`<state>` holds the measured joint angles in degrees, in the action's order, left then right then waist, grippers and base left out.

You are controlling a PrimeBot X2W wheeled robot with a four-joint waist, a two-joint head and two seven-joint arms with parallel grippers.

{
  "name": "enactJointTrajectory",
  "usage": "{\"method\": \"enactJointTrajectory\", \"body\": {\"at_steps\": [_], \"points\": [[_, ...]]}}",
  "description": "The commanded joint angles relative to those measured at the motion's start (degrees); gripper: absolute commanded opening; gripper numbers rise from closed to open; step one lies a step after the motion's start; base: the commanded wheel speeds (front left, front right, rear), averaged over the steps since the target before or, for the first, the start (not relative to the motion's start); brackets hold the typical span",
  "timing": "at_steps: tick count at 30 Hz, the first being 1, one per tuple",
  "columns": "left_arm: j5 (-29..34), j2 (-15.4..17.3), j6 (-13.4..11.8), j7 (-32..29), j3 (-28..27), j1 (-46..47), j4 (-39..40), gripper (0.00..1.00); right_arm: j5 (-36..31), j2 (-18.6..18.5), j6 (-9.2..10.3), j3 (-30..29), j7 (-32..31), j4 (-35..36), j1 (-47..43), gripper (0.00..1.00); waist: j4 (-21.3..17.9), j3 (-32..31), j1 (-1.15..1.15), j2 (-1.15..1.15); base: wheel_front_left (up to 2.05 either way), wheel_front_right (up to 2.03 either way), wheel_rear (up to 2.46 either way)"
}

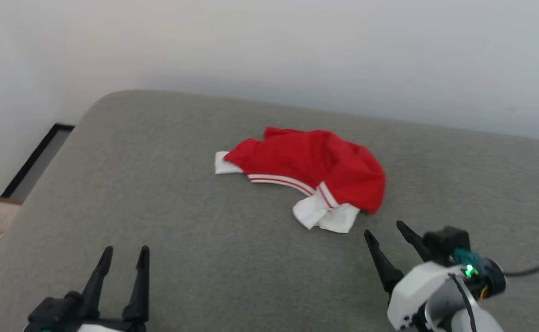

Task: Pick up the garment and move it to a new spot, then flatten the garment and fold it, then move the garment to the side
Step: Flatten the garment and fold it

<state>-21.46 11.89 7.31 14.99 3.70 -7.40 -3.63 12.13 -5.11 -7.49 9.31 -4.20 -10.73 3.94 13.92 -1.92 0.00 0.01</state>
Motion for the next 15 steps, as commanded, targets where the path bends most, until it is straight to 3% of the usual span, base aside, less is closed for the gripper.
{"method": "enactJointTrajectory", "body": {"at_steps": [1, 15], "points": [[-0.4, 0.1, 0.2, 0.3, 0.5, 1.3, -0.2, 1.0, 0.6, -0.4, -0.01, 0.4, -1.0, -0.5, 1.4, 1.0, 2.3, 1.7, 0.0, -0.01, 0.0, 0.0, 0.0], [-1.6, -1.8, 0.2, 0.3, 5.7, 8.1, -1.4, 1.0, 2.4, -5.5, -0.01, 6.0, -14.3, -8.9, 13.9, 1.0, 11.4, 9.5, 0.0, -0.01, 0.0, 0.0, 0.0]]}}
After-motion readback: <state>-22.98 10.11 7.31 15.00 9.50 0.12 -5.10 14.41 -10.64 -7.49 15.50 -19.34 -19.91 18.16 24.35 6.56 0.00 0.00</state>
